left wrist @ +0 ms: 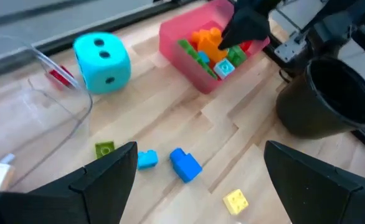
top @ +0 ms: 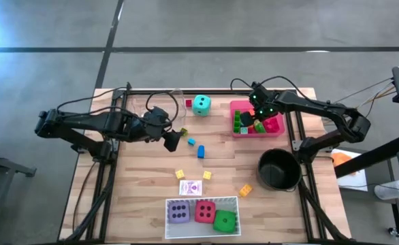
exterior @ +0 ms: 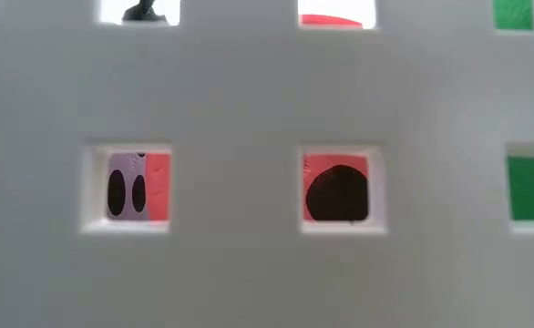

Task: Pick & Place Toys
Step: Put the purple deck of cards into the transparent bin

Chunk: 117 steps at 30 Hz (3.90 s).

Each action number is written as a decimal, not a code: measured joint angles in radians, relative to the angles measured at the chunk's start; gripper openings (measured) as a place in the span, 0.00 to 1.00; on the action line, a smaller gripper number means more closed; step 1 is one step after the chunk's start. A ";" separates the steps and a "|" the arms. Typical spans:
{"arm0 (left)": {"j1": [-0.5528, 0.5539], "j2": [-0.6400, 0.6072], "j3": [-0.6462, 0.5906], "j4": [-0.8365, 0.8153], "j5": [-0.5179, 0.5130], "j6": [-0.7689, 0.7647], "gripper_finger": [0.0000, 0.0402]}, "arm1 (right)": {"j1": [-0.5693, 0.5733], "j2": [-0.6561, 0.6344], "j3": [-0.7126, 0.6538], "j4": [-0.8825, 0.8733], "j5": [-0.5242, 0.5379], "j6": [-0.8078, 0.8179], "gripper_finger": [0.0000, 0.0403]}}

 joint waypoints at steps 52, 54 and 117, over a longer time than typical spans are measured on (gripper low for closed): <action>-0.076 0.181 -0.531 0.584 0.704 0.905 0.03 | 0.182 -0.368 0.070 -0.079 -0.207 0.027 0.82; -0.075 0.204 -0.531 0.595 0.732 0.931 0.03 | 0.182 -0.368 0.070 -0.079 -0.207 0.027 0.82; -0.043 0.394 -0.525 0.606 0.868 0.852 0.01 | 0.182 -0.369 0.070 -0.109 -0.211 0.079 0.82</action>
